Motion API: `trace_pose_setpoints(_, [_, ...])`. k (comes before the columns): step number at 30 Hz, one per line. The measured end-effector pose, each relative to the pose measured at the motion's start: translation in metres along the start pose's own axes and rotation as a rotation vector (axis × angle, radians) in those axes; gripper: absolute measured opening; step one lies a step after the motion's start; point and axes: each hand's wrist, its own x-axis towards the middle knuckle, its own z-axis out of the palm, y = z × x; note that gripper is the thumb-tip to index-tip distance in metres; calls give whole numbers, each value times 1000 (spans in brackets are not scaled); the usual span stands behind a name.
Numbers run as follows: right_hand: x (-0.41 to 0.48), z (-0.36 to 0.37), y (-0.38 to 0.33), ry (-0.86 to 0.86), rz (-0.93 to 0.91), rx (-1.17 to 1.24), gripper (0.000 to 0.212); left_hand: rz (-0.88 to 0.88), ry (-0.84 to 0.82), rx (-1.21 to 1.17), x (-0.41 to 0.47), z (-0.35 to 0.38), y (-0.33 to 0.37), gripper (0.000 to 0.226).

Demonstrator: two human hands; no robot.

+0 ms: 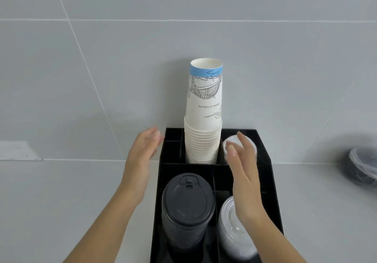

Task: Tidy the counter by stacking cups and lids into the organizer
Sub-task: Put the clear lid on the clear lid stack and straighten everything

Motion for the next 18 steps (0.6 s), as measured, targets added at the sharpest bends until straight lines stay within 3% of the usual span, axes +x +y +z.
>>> trace_pose_setpoints(4, [-47,7,22,-58,170,84,53,-112,-14,-126,-48,-3,-25,47])
trace_pose_setpoints(9, [-68,19,28,-93,284,138,53,-156,-49,-191,-89,17,-33,64])
trace_pose_setpoints(18, [-65,36,21,-34,370,113,25,-267,93,-212,-87,31,-29,25])
